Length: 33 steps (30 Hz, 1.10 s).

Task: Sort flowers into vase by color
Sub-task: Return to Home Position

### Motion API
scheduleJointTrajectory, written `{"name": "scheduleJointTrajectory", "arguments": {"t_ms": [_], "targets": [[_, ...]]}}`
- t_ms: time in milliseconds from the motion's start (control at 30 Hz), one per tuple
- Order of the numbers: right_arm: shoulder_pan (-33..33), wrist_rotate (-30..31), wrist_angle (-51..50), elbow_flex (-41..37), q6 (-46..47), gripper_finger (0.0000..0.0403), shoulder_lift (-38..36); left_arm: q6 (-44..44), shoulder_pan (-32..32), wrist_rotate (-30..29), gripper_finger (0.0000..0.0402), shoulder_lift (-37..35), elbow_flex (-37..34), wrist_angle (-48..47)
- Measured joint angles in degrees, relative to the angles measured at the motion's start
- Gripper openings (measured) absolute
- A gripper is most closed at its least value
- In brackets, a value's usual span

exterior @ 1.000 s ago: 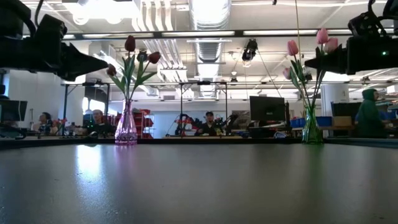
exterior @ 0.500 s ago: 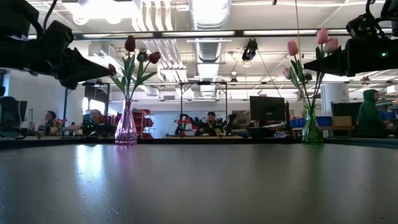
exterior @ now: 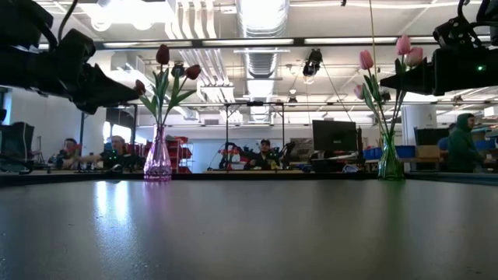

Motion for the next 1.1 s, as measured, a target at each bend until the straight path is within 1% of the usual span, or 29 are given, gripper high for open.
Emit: {"name": "scheduleJointTrajectory", "arguments": {"t_ms": [1100], "targets": [[0.00,-0.02,0.00,-0.02,-0.04,0.0009,0.00,-0.02,0.00,0.04,0.0000,2.35,0.11,0.13]]}}
